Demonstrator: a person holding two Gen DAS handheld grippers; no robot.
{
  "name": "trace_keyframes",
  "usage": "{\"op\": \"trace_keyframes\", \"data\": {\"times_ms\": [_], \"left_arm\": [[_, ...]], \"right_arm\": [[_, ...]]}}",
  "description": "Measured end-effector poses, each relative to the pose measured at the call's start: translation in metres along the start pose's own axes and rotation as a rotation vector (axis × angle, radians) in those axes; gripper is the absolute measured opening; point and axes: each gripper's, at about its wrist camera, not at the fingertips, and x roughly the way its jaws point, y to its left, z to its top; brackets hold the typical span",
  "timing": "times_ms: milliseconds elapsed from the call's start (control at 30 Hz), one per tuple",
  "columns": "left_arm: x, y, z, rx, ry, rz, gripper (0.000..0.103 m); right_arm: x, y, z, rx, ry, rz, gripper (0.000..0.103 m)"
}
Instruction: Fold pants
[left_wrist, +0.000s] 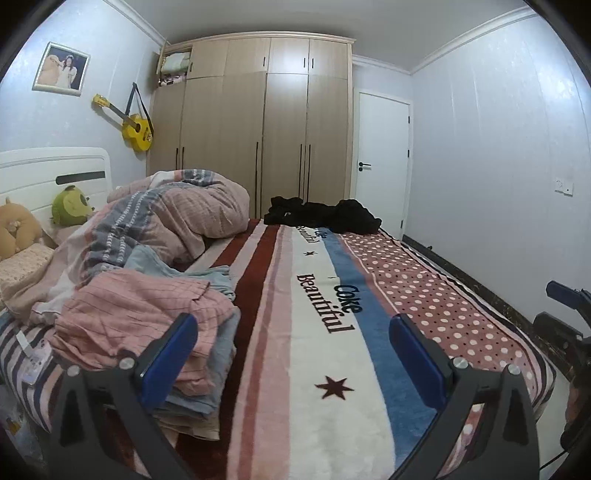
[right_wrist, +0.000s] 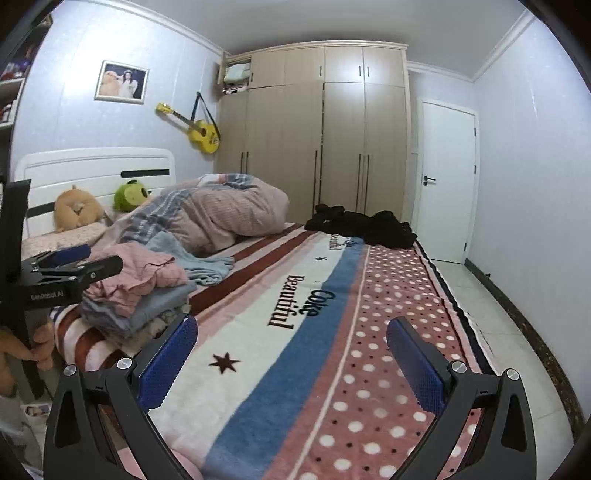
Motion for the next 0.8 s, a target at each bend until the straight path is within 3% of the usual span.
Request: {"op": "trace_keyframes", "data": {"times_ms": [800], "left_arm": [[-0.005, -0.033, 0.001, 0.013, -0.04, -0.049, 0.102]], "right_arm": [[-0.01, -0.002, -0.001, 0.013, -0.034, 0.002, 0.102]]}}
